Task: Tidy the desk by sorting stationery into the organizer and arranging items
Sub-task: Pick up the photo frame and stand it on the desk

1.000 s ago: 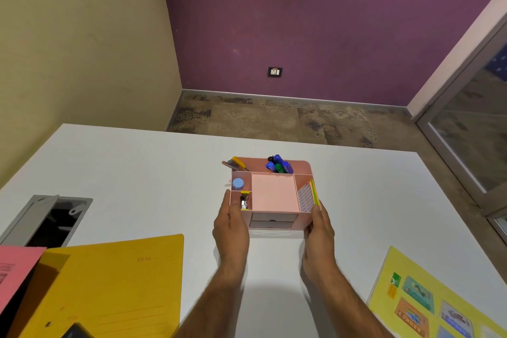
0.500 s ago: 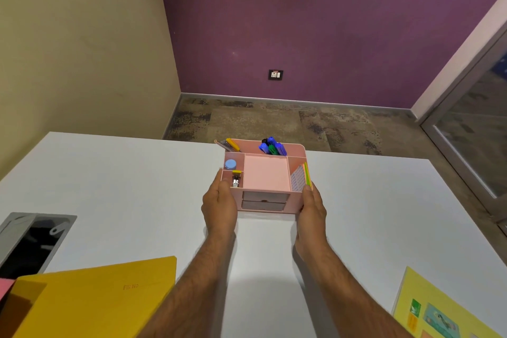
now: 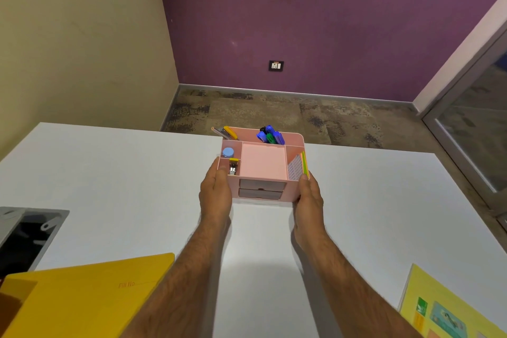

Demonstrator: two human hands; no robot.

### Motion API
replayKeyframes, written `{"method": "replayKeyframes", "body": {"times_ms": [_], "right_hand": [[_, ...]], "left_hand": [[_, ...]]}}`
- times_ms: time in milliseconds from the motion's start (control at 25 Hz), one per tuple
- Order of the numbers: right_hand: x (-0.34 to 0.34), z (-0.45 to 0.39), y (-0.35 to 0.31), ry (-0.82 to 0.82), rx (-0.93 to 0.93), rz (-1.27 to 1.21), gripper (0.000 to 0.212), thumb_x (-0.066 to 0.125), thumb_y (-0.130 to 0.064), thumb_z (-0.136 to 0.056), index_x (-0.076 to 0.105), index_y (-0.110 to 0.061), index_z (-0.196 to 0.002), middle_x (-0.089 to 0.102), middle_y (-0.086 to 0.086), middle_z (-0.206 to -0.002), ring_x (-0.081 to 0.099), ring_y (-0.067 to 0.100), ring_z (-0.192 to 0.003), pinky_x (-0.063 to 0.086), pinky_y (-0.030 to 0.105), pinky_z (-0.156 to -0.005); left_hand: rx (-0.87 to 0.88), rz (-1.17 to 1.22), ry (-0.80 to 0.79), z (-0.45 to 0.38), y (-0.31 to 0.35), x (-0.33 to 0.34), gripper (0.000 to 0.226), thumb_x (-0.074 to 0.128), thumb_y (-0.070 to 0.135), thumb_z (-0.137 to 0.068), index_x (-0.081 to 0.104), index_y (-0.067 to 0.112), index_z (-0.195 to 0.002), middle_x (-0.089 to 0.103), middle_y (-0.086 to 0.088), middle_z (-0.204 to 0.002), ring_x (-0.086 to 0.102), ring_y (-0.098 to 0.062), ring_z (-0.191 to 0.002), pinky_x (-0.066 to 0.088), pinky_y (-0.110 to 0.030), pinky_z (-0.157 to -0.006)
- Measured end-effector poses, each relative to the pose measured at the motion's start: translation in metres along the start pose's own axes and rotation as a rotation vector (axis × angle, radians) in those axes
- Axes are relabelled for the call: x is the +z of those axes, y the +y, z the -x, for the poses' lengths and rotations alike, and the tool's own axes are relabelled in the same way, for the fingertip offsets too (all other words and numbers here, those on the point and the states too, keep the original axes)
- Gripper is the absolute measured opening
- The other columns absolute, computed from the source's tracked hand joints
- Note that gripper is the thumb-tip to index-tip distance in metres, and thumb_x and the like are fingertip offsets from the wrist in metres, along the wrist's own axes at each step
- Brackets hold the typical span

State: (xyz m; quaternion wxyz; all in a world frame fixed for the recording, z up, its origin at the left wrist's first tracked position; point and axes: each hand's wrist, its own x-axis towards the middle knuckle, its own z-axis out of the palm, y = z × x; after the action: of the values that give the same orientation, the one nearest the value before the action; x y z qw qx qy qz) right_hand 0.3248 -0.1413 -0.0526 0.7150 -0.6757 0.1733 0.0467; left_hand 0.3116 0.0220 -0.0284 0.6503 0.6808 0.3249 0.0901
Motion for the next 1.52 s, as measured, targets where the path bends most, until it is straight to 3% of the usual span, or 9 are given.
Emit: {"method": "replayKeyframes", "body": {"times_ms": [120, 240, 320, 480, 640, 880, 1120, 1320, 1520], "right_hand": [[-0.001, 0.01, -0.006, -0.029, 0.014, 0.01, 0.084, 0.041, -0.089, -0.064, 0.042, -0.047, -0.137, 0.054, -0.009, -0.139, 0.049, 0.018, -0.131, 0.043, 0.053, -0.109], [-0.002, 0.022, -0.01, -0.012, -0.013, 0.086, 0.072, 0.035, -0.075, -0.082, 0.031, -0.042, -0.146, 0.043, -0.006, -0.15, 0.041, 0.022, -0.138, 0.037, 0.053, -0.113], [-0.007, 0.031, -0.01, 0.029, -0.032, 0.192, 0.065, 0.032, -0.066, -0.09, 0.025, -0.041, -0.15, 0.035, -0.005, -0.156, 0.035, 0.023, -0.142, 0.034, 0.051, -0.115], [-0.016, 0.049, -0.004, 0.057, -0.143, 0.396, 0.07, 0.028, -0.08, -0.081, 0.018, -0.054, -0.145, 0.025, -0.005, -0.161, 0.027, 0.024, -0.148, 0.029, 0.054, -0.117], [-0.018, 0.083, 0.0, -0.004, -0.272, 0.736, 0.082, 0.019, -0.077, -0.081, 0.006, -0.039, -0.153, 0.002, -0.008, -0.165, 0.002, 0.018, -0.152, 0.008, 0.044, -0.122], [-0.012, 0.146, -0.002, -0.079, -0.58, 1.16, 0.089, -0.008, -0.088, -0.073, -0.017, -0.041, -0.148, -0.021, -0.01, -0.158, -0.018, 0.014, -0.147, -0.017, 0.039, -0.117], [-0.004, 0.211, 0.01, -0.162, -0.709, 1.2, 0.081, 0.009, -0.082, -0.085, -0.026, -0.043, -0.146, -0.015, -0.006, -0.162, -0.014, 0.02, -0.151, -0.015, 0.043, -0.12], [0.008, 0.269, 0.009, -0.282, -0.752, 1.225, 0.078, -0.001, -0.081, -0.084, -0.035, -0.042, -0.142, -0.023, -0.005, -0.16, -0.023, 0.019, -0.149, -0.009, 0.048, -0.121], [0.019, 0.314, 0.021, -0.41, -0.776, 1.253, 0.077, 0.003, -0.077, -0.088, -0.031, -0.038, -0.144, -0.024, -0.002, -0.16, -0.026, 0.017, -0.147, -0.009, 0.047, -0.121]], "left_hand": [[-0.008, -0.098, -0.073, 0.006, -0.002, -0.002, 0.077, 0.024, 0.081, -0.082, 0.04, 0.036, -0.143, 0.051, 0.0, -0.144, 0.049, -0.027, -0.13, 0.043, -0.055, -0.107], [0.048, -0.251, -0.071, 0.02, -0.003, -0.013, 0.076, 0.031, 0.075, -0.089, 0.028, 0.03, -0.151, 0.041, -0.003, -0.153, 0.044, -0.029, -0.136, 0.041, -0.048, -0.109], [0.195, -0.511, -0.068, 0.032, -0.007, -0.029, 0.079, 0.033, 0.073, -0.089, 0.02, 0.028, -0.153, 0.034, -0.002, -0.158, 0.035, -0.026, -0.143, 0.034, -0.046, -0.113], [0.408, -0.975, -0.117, 0.045, -0.018, -0.055, 0.097, 0.018, 0.084, -0.078, 0.002, 0.028, -0.156, 0.005, 0.003, -0.165, 0.005, -0.021, -0.152, 0.006, -0.044, -0.122], [0.505, -1.199, -0.131, 0.067, -0.015, -0.074, 0.103, -0.001, 0.089, -0.071, -0.002, 0.031, -0.155, -0.006, 0.003, -0.164, -0.003, -0.022, -0.152, -0.007, -0.046, -0.119], [0.567, -1.288, -0.139, 0.117, -0.012, -0.115, 0.093, 0.016, 0.083, -0.084, 0.048, 0.02, -0.144, 0.041, -0.009, -0.153, 0.042, -0.034, -0.138, 0.01, -0.052, -0.117], [0.552, -1.299, -0.052, 0.172, -0.018, -0.172, 0.092, 0.019, 0.081, -0.087, 0.04, 0.016, -0.148, 0.035, -0.011, -0.156, 0.036, -0.034, -0.142, 0.012, -0.051, -0.112], [0.496, -1.312, 0.005, 0.211, -0.032, -0.228, 0.091, 0.022, 0.08, -0.088, 0.036, 0.014, -0.149, 0.033, -0.01, -0.157, 0.031, -0.032, -0.144, 0.012, -0.052, -0.113], [0.386, -1.276, 0.03, 0.244, -0.054, -0.281, 0.098, 0.014, 0.083, -0.085, 0.032, 0.014, -0.151, 0.026, -0.01, -0.159, 0.026, -0.031, -0.147, 0.01, -0.052, -0.116]]}}
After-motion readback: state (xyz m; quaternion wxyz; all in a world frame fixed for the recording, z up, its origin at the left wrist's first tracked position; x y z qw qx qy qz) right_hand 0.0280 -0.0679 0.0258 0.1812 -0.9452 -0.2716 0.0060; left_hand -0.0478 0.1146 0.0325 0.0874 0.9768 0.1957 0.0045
